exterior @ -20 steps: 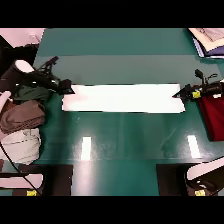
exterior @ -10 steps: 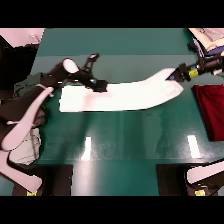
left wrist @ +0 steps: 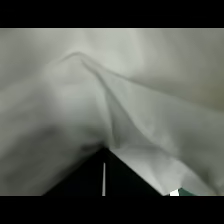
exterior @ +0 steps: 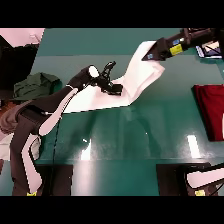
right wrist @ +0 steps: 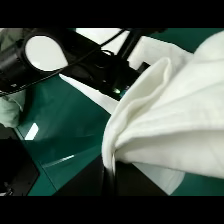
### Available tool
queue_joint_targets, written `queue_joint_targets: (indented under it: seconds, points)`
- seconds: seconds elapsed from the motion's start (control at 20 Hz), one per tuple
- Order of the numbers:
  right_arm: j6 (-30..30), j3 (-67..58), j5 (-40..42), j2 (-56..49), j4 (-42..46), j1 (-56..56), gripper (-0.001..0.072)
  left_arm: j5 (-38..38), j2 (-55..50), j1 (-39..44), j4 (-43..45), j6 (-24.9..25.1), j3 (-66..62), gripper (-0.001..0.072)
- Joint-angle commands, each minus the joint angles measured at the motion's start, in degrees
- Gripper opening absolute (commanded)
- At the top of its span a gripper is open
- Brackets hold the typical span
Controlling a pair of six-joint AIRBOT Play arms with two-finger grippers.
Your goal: Fold the shirts.
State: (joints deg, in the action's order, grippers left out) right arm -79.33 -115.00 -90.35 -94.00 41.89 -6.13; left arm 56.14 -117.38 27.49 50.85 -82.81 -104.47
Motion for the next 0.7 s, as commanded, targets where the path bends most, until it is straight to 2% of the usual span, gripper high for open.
queue_joint_targets:
  seconds: [0.0,0.3,0.65]
  points:
    - [-0.8,-0.6,2.0,0.1,0.3,-5.2,0.002,1.2,-1.0,-0.4,-0.2,-0.3,-2.6,0.0023]
    - [0.2,0.0,7.1,-0.2,0.4,-9.0,0.002,12.6,1.5,-4.7,5.9,0.4,-8.4,0.0022]
    - [1.4,-0.1,11.4,-4.7,3.3,-14.4,0.002,23.2,12.5,-17.8,11.9,3.7,-10.7,0.0023]
